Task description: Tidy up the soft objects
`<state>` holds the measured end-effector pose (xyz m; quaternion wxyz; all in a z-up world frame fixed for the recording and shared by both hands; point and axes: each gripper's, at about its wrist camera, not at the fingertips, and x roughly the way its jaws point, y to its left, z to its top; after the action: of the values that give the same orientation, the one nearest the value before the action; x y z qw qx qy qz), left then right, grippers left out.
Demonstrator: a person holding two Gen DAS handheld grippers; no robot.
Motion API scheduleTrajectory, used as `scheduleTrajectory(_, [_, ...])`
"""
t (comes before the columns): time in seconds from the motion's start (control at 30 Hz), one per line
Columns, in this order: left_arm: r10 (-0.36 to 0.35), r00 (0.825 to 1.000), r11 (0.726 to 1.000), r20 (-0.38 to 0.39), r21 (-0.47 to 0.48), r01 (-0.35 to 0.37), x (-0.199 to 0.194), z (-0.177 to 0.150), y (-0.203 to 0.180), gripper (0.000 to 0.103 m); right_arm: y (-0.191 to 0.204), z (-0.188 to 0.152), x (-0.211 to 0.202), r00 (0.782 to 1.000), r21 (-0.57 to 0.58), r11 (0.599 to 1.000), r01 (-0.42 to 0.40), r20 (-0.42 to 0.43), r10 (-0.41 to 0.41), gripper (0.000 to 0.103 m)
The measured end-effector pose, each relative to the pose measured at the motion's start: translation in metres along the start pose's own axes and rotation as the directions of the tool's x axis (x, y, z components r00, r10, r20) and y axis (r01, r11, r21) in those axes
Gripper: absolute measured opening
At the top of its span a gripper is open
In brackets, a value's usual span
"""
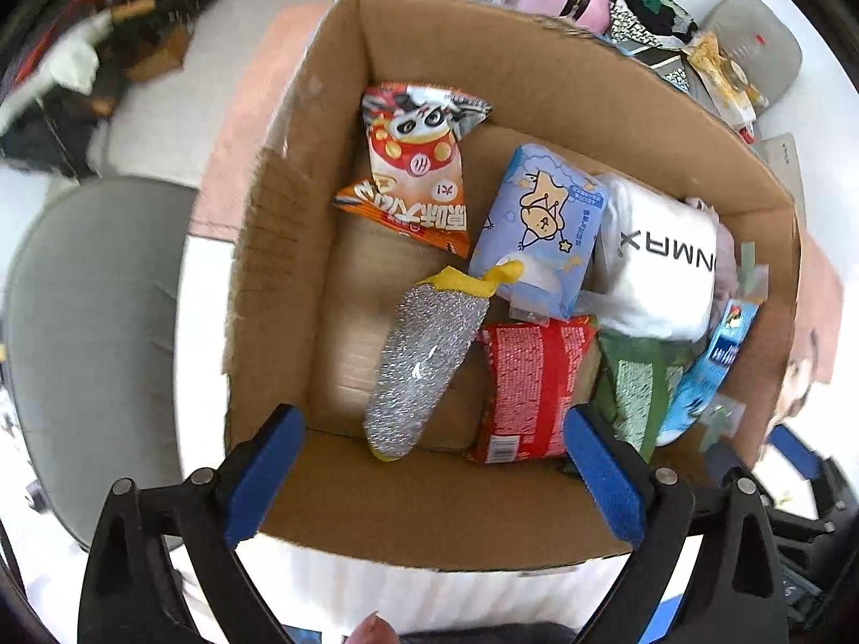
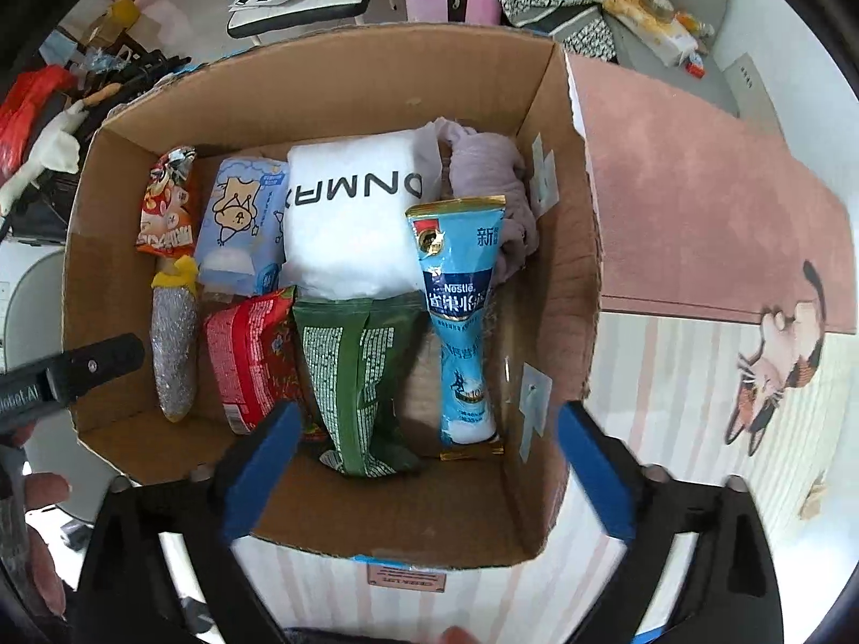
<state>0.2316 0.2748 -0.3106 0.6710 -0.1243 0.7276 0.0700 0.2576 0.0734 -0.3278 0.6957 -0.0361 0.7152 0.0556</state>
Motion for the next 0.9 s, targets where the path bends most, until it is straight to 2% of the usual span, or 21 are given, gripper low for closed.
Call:
scheduleTrajectory(0.2, [0.046, 0.997, 0.998, 0.055, 0.042, -0.048, -0.005, -0.024, -0.012, 0.099, 0.004, -0.014, -0.009, 0.998, 0.007, 0.999, 0.048, 0.044, -0.048, 0.103])
scheduleTrajectory(0.4, [0.084, 0.991, 0.994, 0.105, 0.068, -0.091, -0.008, -0.030, -0.020, 0.099, -0.002, -0.019, -0.016, 0.997, 0.032, 0.998, 0.050, 0.055, -0.052, 0.103])
scheduleTrajectory(0.63, [0.069, 0.983, 0.992, 0.168, 0.091, -0.086, -0.034, -0.041, -0.028, 0.099, -0.003, -0.025, -0.040, 0.993, 0.031, 0.998, 0.061, 0.095, -0.064, 0.103])
scheduleTrajectory(0.73, [0.056, 0.974, 0.992, 0.219, 0.096, -0.079, -0.057, -0.051, -0.032, 0.099, -0.004, -0.034, -0.065, 0.987, 0.029, 0.998, 0.063, 0.144, -0.067, 0.103])
scheduleTrajectory(0.9, [0.050, 0.946, 0.991, 0.321, 0.099, -0.086, -0.104, -0.076, -0.036, 0.099, -0.006, -0.057, -0.115, 0.970, 0.022, 0.998, 0.058, 0.236, -0.061, 0.103])
